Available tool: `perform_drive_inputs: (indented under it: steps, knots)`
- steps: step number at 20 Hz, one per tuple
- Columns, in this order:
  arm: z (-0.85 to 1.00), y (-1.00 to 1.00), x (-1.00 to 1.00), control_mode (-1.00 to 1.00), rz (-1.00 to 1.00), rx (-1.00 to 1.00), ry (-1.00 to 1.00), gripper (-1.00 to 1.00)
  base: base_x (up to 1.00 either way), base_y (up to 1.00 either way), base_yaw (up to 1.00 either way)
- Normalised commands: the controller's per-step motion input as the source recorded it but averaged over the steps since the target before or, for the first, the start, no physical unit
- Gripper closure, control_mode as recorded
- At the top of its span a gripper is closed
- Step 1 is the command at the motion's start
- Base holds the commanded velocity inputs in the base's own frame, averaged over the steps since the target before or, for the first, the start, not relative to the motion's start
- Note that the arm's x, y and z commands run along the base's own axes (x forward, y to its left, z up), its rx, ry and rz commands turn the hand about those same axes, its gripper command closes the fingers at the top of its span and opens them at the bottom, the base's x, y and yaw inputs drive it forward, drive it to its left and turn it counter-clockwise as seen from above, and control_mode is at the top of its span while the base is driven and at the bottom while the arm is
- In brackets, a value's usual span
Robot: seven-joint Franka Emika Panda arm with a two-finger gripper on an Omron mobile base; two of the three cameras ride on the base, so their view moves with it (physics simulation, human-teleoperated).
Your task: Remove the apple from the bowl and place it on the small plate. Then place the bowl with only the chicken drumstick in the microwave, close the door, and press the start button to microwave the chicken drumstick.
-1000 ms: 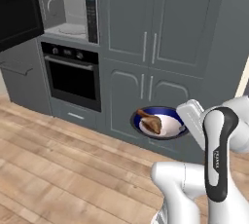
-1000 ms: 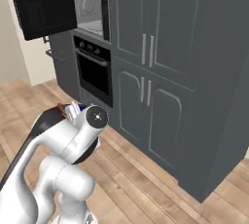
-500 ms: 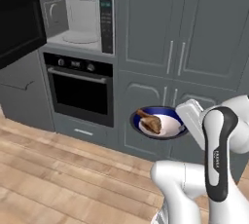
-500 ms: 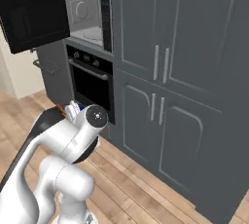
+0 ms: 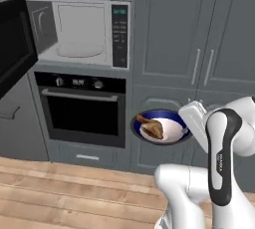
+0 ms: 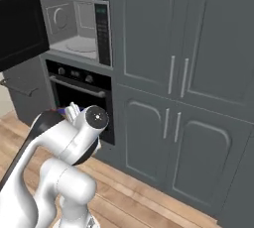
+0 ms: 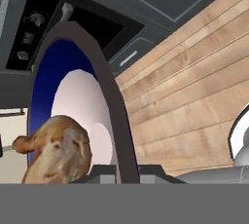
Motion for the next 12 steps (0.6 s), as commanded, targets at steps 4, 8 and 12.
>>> perform_drive_inputs:
  steps: [4,8,12]
  knots:
    - [0.0,0.0,0.0,1.0,0.0,0.0,0.0,1.0,0.95,1.0,-0.46]
    - [0.0,0.0,0.0,1.0,0.0,0.0,0.0,1.0,0.69,1.0,-0.41]
    - [0.0,0.0,0.0,1.0,0.0,0.0,0.0,1.0,0.16,1.0,-0.31]
